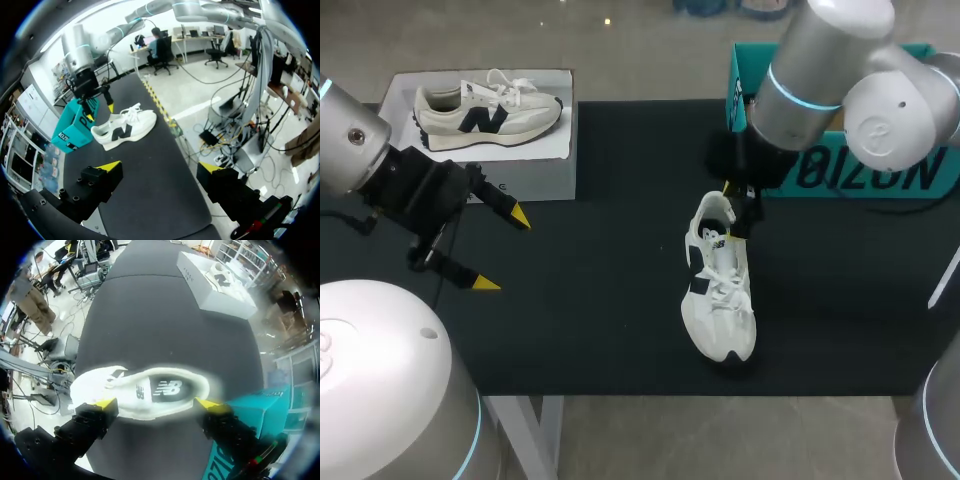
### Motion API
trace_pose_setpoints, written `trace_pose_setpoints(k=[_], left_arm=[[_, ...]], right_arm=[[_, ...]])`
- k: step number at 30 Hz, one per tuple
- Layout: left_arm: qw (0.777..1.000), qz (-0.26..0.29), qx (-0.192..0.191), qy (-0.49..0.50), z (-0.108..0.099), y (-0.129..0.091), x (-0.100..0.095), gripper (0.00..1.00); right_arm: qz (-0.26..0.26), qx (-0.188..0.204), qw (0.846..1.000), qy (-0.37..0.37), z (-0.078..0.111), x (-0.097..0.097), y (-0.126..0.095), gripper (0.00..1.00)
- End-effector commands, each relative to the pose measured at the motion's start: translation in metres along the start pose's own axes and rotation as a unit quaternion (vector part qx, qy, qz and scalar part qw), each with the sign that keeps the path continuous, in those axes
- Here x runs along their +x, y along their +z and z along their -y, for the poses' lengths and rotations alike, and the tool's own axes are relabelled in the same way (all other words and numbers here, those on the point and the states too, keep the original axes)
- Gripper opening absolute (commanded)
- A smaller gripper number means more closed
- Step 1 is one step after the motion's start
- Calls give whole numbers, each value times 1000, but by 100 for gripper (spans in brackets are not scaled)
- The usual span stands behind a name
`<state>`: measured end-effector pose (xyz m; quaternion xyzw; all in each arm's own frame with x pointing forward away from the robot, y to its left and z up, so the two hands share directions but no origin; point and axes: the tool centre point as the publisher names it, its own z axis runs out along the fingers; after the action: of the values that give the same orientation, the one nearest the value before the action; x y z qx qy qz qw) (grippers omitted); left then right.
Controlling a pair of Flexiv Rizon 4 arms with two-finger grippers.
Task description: Take the shoe out of the shoebox, open the shoe tongue, remove and reinsert the insole, then place the shoe into the shoebox
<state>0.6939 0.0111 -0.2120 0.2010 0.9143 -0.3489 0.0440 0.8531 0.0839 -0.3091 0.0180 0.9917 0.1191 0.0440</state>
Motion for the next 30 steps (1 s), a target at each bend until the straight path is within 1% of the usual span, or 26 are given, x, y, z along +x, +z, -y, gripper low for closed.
trace_pose_setpoints(k=[1,2,4,6,9,13,18,23,27,30], left_arm=[[1000,-1,-1,0,0,0,0,100],[1000,-1,-1,0,0,0,0,100],[1000,-1,-1,0,0,0,0,100],[1000,-1,-1,0,0,0,0,100],[1000,-1,-1,0,0,0,0,100],[1000,-1,-1,0,0,0,0,100],[1000,-1,-1,0,0,0,0,100],[1000,-1,-1,0,0,0,0,100],[1000,-1,-1,0,0,0,0,100],[1000,-1,-1,0,0,0,0,100]], right_arm=[[3,18,1000,0,-2,-10,3,100],[7,26,1000,3,-2,-13,3,100],[22,37,999,33,-2,-21,3,100],[30,52,998,35,-4,-26,4,100],[26,51,998,28,-7,-32,6,100],[6,60,998,12,-9,-39,12,100],[0,69,998,0,-10,-44,19,100],[4,82,997,-2,-12,-54,27,100],[3,82,997,-1,-12,-64,35,100],[4,78,997,2,-10,-67,40,100]])
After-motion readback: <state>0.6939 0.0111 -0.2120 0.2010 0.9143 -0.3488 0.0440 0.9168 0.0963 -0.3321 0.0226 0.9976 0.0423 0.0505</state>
